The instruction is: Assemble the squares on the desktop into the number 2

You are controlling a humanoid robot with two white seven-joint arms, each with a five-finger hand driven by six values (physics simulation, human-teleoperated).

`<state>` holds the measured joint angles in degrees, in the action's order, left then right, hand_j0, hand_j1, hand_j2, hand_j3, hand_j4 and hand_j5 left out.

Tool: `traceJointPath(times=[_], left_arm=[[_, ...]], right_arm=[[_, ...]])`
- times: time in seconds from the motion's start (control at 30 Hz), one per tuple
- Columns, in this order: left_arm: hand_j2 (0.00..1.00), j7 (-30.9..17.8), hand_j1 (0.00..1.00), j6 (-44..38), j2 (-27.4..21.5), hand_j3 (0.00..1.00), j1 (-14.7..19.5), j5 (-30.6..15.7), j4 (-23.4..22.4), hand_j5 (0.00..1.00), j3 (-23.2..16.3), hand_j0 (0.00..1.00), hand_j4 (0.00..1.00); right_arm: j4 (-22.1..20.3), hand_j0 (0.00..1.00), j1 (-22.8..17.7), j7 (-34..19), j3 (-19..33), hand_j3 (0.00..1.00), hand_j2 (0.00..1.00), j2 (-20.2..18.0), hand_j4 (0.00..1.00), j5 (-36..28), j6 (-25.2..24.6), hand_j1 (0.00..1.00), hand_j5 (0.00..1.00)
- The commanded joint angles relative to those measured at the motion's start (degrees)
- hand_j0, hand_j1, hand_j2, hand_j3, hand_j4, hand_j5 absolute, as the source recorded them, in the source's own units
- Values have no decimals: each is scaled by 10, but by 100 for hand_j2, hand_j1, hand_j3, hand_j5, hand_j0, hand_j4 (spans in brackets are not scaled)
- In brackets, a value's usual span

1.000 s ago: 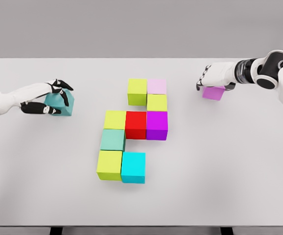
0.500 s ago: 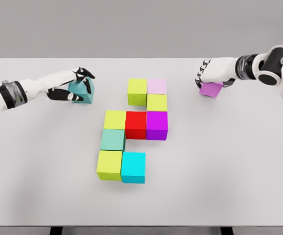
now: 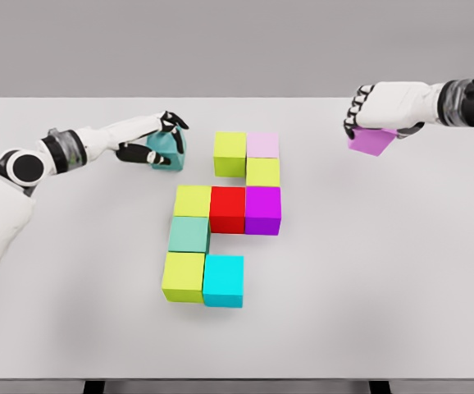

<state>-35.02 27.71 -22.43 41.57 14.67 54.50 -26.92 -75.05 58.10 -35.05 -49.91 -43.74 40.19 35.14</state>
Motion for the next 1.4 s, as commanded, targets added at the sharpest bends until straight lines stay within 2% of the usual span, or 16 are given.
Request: traceJointPath(times=[0.0,0.17,0.47,0.6,0.83,0.97,1.17,1.27,1.37], left_arm=[[40,1,40,-3,8,40,0,4,-2,40,-1,40,40],[40,21,40,-4,25,40,26,5,-37,40,-24,40,40],[40,39,40,0,48,40,42,10,-65,40,-24,40,40],[41,39,41,4,47,41,41,10,-64,41,-24,41,41],[41,37,41,13,47,41,40,8,-59,41,-24,41,41],[41,37,41,12,49,41,41,8,-61,41,-31,41,41],[41,37,41,12,53,41,41,8,-63,41,-31,41,41],[41,37,41,12,53,41,41,8,-63,41,-31,41,41],[41,37,41,12,53,41,41,8,-63,41,-31,41,41]], right_arm=[[-40,49,0,1,1,49,49,-31,49,-29,-1,49,49],[-52,49,-5,1,1,49,49,-45,49,-71,-1,49,49],[-185,49,-69,1,-4,49,49,-76,49,-76,-1,49,49],[-222,49,-92,1,-4,49,49,-100,49,-76,-1,49,49],[-250,49,-105,1,-3,49,49,-124,49,-114,-1,49,49],[-257,49,-121,1,-4,49,49,-122,49,-125,-1,49,49],[-258,49,-123,1,-24,49,49,-105,49,-142,-1,49,49],[-258,49,-118,1,-24,49,49,-105,49,-185,-1,49,49],[-258,49,-118,1,-28,49,49,-106,49,-187,-1,49,49]])
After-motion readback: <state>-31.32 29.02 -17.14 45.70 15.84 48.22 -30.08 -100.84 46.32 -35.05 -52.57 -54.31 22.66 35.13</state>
